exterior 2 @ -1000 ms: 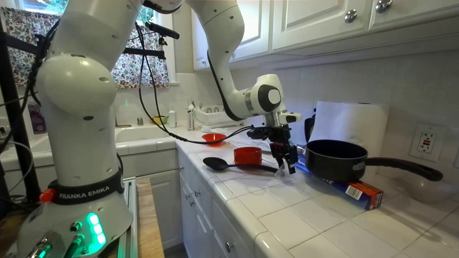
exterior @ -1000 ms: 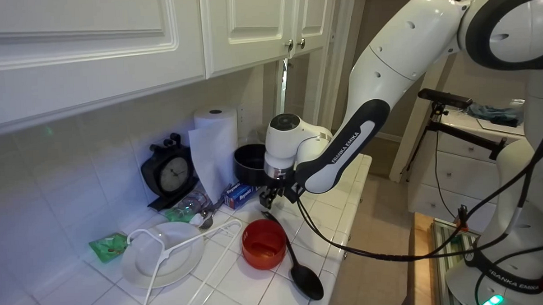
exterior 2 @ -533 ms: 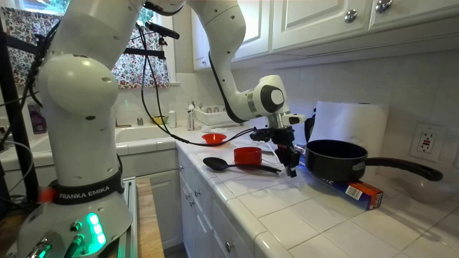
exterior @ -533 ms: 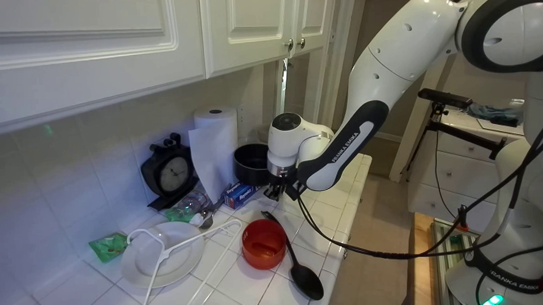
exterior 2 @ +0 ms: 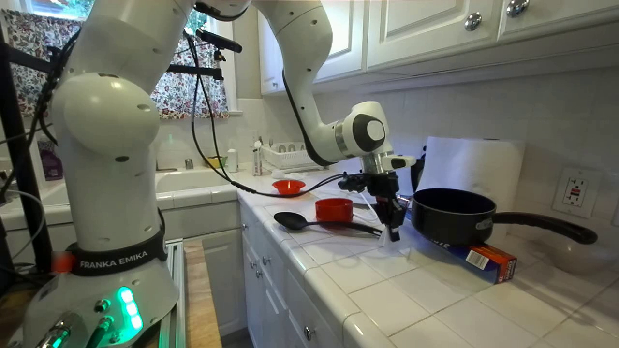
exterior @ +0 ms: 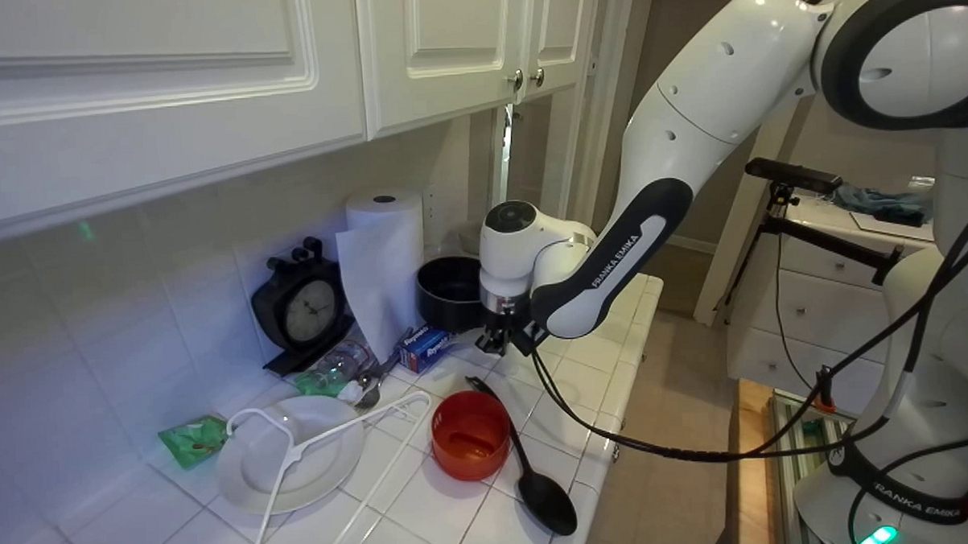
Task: Rip off the piece of baking sheet hanging out of the box
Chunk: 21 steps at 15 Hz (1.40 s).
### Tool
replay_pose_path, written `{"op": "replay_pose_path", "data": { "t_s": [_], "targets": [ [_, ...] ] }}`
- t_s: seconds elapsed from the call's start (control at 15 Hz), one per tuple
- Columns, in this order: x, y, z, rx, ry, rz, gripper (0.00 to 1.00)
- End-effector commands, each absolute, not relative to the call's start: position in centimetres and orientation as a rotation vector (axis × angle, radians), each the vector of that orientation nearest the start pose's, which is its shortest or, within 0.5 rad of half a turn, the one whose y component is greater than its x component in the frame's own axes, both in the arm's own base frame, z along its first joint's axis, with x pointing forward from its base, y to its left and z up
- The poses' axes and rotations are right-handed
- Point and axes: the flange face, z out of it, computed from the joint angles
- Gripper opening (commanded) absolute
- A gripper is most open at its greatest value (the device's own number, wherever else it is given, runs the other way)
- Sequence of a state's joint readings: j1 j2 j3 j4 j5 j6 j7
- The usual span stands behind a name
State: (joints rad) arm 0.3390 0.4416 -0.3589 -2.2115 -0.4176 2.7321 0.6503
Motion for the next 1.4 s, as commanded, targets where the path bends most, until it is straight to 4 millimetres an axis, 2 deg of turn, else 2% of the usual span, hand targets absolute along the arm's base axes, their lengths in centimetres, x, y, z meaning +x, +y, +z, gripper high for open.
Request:
{"op": "replay_pose_path", "data": {
  "t_s": [0.0, 0.47, 0.93, 1.33],
  "targets": [
    [55.9, -0.1, 19.6, -3.416, 0.484, -0.301, 0.04],
    [55.5, -2.1, 19.8, -3.429, 0.59, -0.288, 0.03],
    [54.9, -2.7, 19.5, -3.444, 0.631, -0.276, 0.03],
    [54.0, -4.1, 19.2, -3.423, 0.716, -0.244, 0.03]
  ]
}}
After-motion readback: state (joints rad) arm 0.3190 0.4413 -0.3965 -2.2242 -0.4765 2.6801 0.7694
